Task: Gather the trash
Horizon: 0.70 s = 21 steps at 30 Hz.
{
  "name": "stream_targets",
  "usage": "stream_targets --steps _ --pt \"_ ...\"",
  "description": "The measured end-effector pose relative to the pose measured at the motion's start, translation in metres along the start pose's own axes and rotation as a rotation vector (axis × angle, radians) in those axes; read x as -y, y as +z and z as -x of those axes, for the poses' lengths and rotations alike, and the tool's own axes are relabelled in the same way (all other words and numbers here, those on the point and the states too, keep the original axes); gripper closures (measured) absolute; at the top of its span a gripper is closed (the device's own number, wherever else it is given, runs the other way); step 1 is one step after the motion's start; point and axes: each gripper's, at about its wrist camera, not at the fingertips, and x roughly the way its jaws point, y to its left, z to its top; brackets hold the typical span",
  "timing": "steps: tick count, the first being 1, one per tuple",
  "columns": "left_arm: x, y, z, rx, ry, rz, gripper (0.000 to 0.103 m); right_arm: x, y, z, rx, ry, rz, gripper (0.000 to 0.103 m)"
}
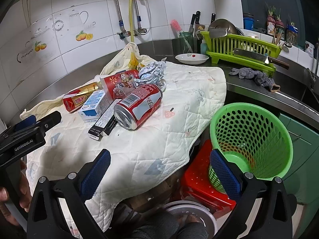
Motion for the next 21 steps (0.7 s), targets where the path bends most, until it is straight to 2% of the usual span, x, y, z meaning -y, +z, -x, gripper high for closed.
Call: stream_targets --steps 21 --pt "-0.0027 0.0026 -0.0062 -0.006 0.003 0.001 0.005 -0.0026 -0.0018 -0.0041 -0.005 0.002 0.007 0.006"
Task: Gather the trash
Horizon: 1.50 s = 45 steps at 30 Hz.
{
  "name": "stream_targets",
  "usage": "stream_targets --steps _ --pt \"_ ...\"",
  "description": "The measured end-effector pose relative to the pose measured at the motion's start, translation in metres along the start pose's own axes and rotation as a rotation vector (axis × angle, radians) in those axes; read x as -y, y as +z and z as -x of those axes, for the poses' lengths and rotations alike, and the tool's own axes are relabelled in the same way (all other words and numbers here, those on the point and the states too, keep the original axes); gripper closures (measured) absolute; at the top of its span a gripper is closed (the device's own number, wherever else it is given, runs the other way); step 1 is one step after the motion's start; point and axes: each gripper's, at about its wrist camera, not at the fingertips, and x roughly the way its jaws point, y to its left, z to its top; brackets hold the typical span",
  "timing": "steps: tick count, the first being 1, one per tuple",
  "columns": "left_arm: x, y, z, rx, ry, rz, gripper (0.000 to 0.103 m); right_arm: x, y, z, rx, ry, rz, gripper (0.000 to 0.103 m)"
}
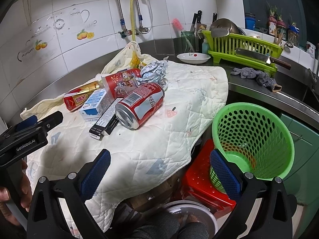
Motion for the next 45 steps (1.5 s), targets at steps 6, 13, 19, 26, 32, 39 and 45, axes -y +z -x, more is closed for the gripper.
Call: stream_targets --steps 6,13,19,26,32,39,45 --pt "-0.001 -0.001 -0.002 0.002 0.004 0.002 0.005 0.0 0.001 0.0 0.002 -0.008 0.001 0.006" --pt "-0.003 0.0 0.0 0.0 0.003 0.003 0.005 0.001 0.001 0.0 0.002 -0.012 -0.002 0.006" --pt "-0.002 0.0 0.0 0.002 0.003 0.004 0.005 0.002 0.002 0.002 0.004 -0.014 -0.004 0.006" --pt "-0.003 0.0 0.0 0.0 0.002 0.003 0.005 0.003 0.002 0.002 0.004 -0.015 -0.003 0.006" --pt "-0.002 0.0 -0.001 -0.001 0.003 0.003 0.005 0.005 0.004 0.002 0.006 -0.019 -0.003 0.006" --pt "-0.003 0.0 -0.001 0.001 0.006 0.003 0.005 0.004 0.011 -0.002 0.003 -0.017 0.005 0.006" --pt "-0.006 0.003 -0.005 -0.003 0.011 0.004 0.005 0.004 0.016 -0.009 -0.005 -0.017 0.009 0.007"
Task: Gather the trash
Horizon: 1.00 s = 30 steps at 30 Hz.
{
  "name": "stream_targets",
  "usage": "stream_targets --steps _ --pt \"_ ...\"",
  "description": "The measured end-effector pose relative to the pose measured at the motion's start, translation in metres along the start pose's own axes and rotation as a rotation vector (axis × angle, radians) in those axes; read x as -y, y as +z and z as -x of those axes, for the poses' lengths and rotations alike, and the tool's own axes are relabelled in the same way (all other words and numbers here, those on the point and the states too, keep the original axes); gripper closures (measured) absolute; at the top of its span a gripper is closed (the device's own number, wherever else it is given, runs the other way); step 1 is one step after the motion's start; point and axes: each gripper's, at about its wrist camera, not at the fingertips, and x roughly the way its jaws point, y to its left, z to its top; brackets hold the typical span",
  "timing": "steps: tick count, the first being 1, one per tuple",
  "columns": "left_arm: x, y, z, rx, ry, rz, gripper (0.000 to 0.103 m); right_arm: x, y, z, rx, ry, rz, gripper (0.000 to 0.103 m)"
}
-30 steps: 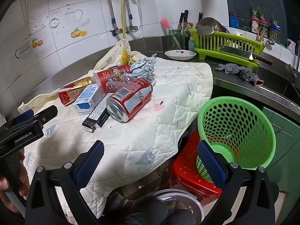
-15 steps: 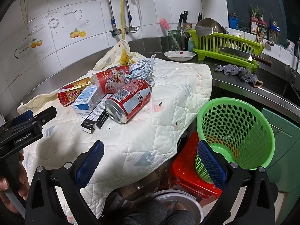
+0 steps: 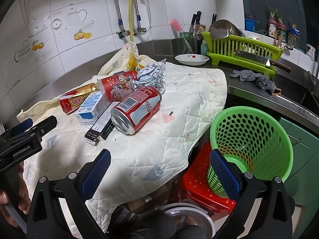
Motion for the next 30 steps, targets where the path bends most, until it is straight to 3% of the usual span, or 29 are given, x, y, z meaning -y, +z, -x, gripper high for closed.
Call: stream_targets --steps 14,16,30 --pt "-0.015 0.007 -0.01 -0.011 -0.001 0.016 0.005 -0.004 0.035 -0.037 -0.07 0.079 -0.019 0.008" --pt "-0.018 0.008 -0.012 -0.013 -0.001 0.017 0.005 -0.006 0.044 -0.046 -0.088 0.096 -0.027 0.015" --pt "-0.033 0.012 -0.026 -0.032 -0.044 0.043 0.006 -0.007 0.098 -0.131 -0.292 0.208 -0.214 0.023"
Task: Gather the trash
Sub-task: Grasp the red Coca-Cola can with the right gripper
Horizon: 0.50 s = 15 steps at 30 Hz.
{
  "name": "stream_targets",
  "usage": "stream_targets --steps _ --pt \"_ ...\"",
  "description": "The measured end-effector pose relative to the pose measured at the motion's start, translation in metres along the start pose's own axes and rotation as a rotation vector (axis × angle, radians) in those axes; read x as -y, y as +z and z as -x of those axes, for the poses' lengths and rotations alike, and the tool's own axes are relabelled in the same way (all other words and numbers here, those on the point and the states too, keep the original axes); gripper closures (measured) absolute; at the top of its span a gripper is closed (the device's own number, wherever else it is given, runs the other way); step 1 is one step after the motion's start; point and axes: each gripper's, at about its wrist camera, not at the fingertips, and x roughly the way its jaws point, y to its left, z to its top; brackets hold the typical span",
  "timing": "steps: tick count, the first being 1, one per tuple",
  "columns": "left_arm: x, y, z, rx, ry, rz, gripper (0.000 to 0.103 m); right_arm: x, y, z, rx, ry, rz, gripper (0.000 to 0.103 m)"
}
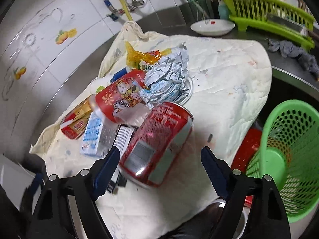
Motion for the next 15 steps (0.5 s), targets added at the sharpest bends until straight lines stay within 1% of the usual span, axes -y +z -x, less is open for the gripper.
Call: stream_targets --steps 2,8,15 --pt "0.001 0.001 -0.001 -0.004 -0.005 -0.002 0.007 0.005 0.006 -0.008 -0.027 0.014 -0.045 0.026" --pt "0.004 0.001 -0.005 -0.019 -0.046 -0.011 0.01 0.015 0.016 -0.029 -0.077 0.035 -0.131 0.027" --pt "0.015 0.001 -0.012 -0.05 -0.124 -0.035 0.017 0.033 0.017 -0.053 -0.158 0.167 -0.263 0.026"
